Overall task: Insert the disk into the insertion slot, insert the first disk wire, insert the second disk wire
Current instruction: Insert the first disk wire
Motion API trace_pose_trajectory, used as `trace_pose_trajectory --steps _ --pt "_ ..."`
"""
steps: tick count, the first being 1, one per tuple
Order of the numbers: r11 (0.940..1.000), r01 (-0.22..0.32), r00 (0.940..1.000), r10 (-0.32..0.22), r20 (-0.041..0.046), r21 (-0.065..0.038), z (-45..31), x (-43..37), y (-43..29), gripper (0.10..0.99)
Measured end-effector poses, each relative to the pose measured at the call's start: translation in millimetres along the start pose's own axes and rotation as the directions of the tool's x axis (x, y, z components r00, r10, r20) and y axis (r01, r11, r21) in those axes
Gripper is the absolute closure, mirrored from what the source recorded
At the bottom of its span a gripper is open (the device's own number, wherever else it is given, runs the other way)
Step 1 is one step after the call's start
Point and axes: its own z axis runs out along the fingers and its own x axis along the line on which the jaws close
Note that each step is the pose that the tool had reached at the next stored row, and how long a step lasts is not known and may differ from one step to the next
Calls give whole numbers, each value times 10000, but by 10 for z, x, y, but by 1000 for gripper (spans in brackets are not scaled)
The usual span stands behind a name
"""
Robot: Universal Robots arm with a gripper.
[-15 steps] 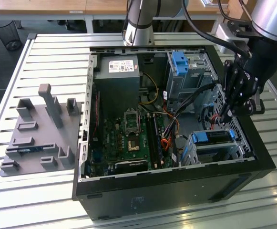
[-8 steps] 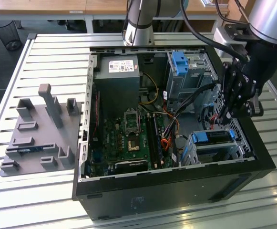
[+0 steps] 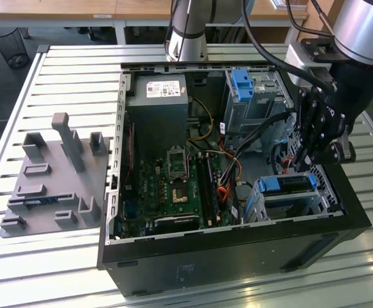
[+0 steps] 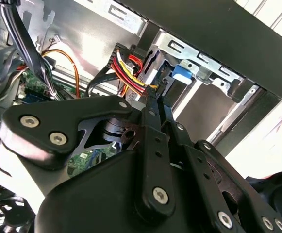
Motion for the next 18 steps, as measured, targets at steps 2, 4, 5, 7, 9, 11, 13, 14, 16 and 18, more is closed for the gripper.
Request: trace_pose_trajectory --steps 2,4,5,7,9,11,13,14,16,18 --pt "9999 117 9999 -117 4 43 6 10 4 922" --pt "9997 225 9997 -225 7 87 13 16 9 922" --pt "9996 261 9997 -261 6 107 15 19 11 922" --pt "9995 287 9996 -287 3 145 17 23 16 922" --pt "9994 289 9996 -289 6 174 19 24 21 922" --pt "9994 287 9996 -287 9 206 21 25 26 922" --pt "9993 287 9996 -287 7 233 21 25 32 922" --pt "9993 286 9996 -287 8 245 22 26 37 922" --pt "9993 285 9996 -286 8 262 23 27 41 922" --pt "9992 286 9996 -286 7 264 22 26 42 922"
